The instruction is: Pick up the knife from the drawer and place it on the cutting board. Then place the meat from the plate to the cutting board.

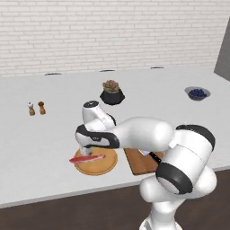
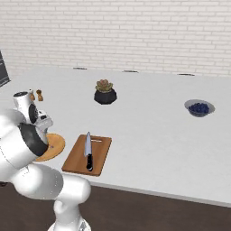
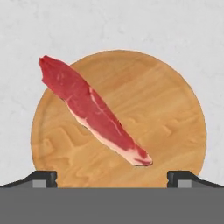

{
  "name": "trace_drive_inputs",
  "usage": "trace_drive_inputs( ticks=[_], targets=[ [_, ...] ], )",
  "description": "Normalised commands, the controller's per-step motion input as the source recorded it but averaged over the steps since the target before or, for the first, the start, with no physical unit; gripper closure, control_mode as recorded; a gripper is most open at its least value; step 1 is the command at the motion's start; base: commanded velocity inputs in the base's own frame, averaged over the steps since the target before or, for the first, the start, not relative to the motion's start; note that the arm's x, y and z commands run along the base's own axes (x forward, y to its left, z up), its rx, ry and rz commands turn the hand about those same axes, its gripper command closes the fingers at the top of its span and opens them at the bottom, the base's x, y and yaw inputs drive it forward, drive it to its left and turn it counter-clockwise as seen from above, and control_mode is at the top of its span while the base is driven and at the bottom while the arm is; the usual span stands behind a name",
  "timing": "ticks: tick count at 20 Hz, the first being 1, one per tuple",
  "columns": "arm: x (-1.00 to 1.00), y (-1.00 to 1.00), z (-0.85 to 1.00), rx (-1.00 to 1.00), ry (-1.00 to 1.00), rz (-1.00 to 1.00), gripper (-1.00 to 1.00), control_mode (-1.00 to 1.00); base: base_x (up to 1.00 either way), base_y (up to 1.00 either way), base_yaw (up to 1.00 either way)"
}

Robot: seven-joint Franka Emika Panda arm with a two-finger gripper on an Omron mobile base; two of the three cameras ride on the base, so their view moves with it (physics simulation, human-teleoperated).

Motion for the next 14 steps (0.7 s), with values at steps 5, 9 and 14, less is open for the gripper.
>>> trace_drive_inputs(
  ticks=[5, 9, 14],
  targets=[
    [0.24, 0.02, 0.0, -0.03, 0.32, 0.08, -1.0, -1.0, 0.0, 0.0, 0.0],
    [-0.01, 0.05, -0.31, -0.03, 0.16, 0.09, -1.0, -1.0, 0.0, 0.0, 0.0],
    [-0.16, 0.18, -0.42, -0.04, -0.01, 0.1, -1.0, -1.0, 0.0, 0.0, 0.0]
  ],
)
